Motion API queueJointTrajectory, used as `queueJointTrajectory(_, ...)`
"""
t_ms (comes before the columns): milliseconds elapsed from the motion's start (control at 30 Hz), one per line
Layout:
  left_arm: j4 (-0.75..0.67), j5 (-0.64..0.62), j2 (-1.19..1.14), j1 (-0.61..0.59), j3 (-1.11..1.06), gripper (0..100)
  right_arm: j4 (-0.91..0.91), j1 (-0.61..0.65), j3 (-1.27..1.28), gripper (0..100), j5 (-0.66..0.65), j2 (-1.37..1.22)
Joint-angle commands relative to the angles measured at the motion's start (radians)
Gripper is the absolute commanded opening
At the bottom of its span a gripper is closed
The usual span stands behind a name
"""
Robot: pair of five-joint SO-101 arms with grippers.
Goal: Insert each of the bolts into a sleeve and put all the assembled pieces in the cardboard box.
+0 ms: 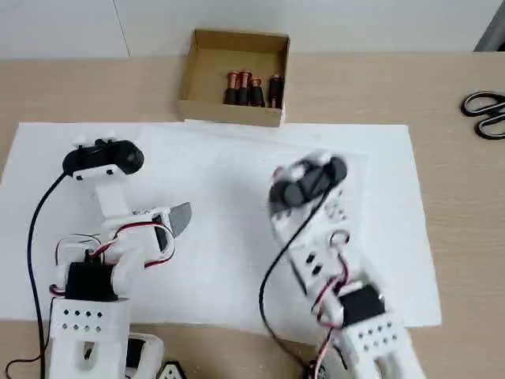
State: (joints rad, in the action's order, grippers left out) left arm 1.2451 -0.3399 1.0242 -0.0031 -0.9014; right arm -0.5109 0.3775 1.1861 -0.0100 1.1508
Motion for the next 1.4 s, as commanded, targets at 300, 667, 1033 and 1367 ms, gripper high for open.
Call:
queueJointTrajectory(300,-0.003,0.003,0.009,-0.003,0.005,26,0.116,-0.071,-1.119,0.4,0.009,-1.043)
queueJointTrajectory(667,-0.003,0.003,0.009,-0.003,0.005,26,0.343,-0.074,-1.835,0.4,0.008,-1.89)
queueJointTrajectory(1033,-0.003,0.003,0.009,-0.003,0.005,26,0.337,-0.074,-2.085,7.1,0.006,-2.201)
queueJointTrajectory(1367,-0.003,0.006,0.009,-0.003,0.005,26,0.216,-0.085,-2.18,25.9,0.005,-2.198)
